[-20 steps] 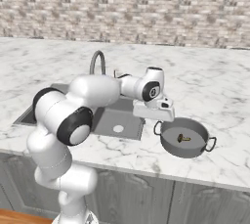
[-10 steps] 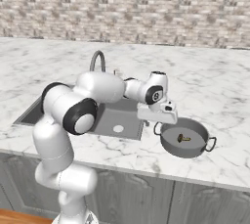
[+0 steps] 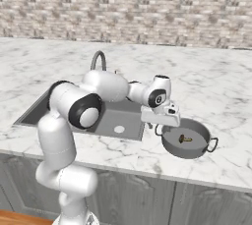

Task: Dump the mushroom from the pot into the sink. Then turn on the water and wash the mushroom. Then turn off the water and put the mushroom back in the pot.

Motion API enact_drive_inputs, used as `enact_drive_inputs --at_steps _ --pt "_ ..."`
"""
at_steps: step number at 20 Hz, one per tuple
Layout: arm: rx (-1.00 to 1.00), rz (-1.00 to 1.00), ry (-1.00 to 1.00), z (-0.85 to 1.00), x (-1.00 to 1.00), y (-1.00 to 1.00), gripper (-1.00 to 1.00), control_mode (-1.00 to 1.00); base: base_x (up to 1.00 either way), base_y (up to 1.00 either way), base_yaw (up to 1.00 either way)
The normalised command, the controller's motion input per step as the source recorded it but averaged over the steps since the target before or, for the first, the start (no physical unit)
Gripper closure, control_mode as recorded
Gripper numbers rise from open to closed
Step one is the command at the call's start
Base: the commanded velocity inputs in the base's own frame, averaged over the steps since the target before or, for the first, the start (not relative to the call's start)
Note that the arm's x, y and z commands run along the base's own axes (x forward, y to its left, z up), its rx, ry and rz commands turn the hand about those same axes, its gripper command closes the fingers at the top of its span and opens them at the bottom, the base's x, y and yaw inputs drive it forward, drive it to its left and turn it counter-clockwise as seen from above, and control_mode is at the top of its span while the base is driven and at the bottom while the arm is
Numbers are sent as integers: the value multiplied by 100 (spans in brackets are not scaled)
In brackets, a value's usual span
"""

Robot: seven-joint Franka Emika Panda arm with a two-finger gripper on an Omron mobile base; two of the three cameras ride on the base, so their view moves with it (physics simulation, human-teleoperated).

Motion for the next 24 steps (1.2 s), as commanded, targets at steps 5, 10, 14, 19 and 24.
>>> enact_drive_inputs --at_steps 5,10,14,19,24 --pt "0 0 0 -18 23 -2 -100 -100 0 0 0" --pt "0 0 0 -19 25 -4 -100 -100 0 0 0" --pt "0 0 0 -27 20 -5 -100 -100 0 0 0" --pt "0 0 0 -28 22 -7 -100 -100 0 0 0" --pt "0 0 0 -29 22 -8 -100 -100 0 0 0"
